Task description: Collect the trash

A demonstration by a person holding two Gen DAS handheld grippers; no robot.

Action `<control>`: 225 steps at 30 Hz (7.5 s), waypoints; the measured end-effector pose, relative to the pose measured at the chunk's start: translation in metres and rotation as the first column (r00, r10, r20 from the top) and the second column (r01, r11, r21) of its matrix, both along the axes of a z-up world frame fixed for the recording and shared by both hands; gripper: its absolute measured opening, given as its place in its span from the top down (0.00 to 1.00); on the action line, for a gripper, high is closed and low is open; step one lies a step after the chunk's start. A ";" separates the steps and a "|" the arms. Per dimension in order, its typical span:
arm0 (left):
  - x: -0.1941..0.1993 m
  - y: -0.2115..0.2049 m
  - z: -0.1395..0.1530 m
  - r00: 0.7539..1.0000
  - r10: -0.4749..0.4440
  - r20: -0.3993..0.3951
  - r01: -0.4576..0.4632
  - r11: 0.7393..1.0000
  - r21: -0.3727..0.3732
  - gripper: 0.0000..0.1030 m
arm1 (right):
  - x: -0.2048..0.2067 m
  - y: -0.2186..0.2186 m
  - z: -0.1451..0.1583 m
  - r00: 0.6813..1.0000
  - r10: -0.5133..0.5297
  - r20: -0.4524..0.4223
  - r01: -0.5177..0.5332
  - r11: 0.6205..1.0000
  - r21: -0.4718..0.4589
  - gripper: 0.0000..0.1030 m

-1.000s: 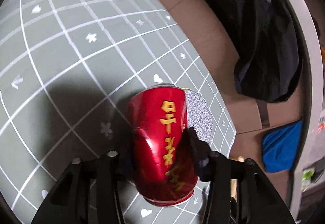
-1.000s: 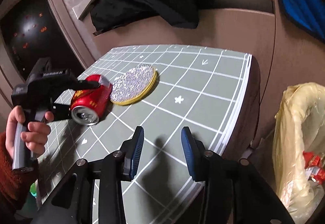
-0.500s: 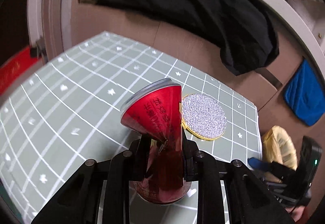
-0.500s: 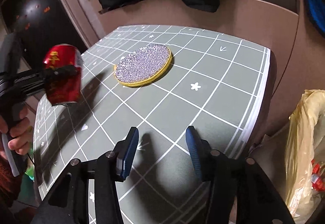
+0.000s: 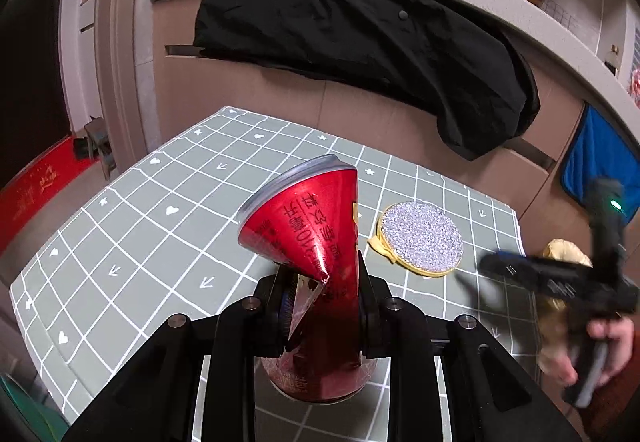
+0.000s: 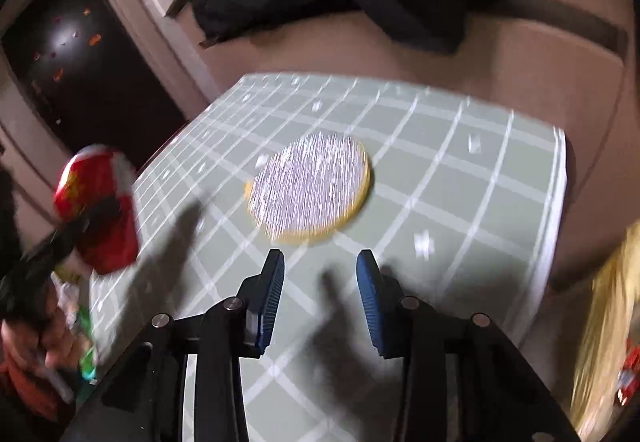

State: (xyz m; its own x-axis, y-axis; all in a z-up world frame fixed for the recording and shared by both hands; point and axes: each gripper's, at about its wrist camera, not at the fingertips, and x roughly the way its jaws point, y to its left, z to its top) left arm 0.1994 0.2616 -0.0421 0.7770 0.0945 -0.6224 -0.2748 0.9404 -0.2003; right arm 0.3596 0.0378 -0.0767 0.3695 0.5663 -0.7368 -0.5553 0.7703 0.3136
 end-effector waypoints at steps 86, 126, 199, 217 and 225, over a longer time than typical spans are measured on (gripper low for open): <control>0.059 -0.359 0.110 0.756 -0.602 0.255 0.595 0.795 0.113 0.75 | -0.167 -0.299 0.164 0.600 -0.441 0.668 0.568 0.823 0.032 0.93; 0.111 -0.384 0.056 0.749 -0.653 0.111 0.655 0.755 0.021 0.46 | -0.151 -0.321 0.094 0.677 -0.579 0.454 0.614 0.785 0.086 0.67; -0.233 -0.263 0.079 0.896 -0.387 0.220 0.335 0.912 0.237 0.44 | -0.406 -0.207 0.121 0.657 -0.549 0.517 0.588 0.802 0.105 0.52; -0.229 -0.272 0.077 0.871 -0.442 0.215 0.393 0.889 0.234 0.44 | -0.408 -0.214 0.120 0.631 -0.578 0.518 0.623 0.775 0.106 0.52; -0.228 -0.272 0.076 0.871 -0.442 0.213 0.393 0.889 0.234 0.44 | -0.408 -0.213 0.120 0.630 -0.578 0.518 0.623 0.775 0.106 0.52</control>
State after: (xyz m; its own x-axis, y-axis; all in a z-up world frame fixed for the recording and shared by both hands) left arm -0.0288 -0.0107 0.0344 0.8966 -0.1844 -0.4027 0.1891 0.9815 -0.0284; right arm -0.0481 -0.1756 0.0428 0.9269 0.0361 -0.3736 -0.0148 0.9981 0.0597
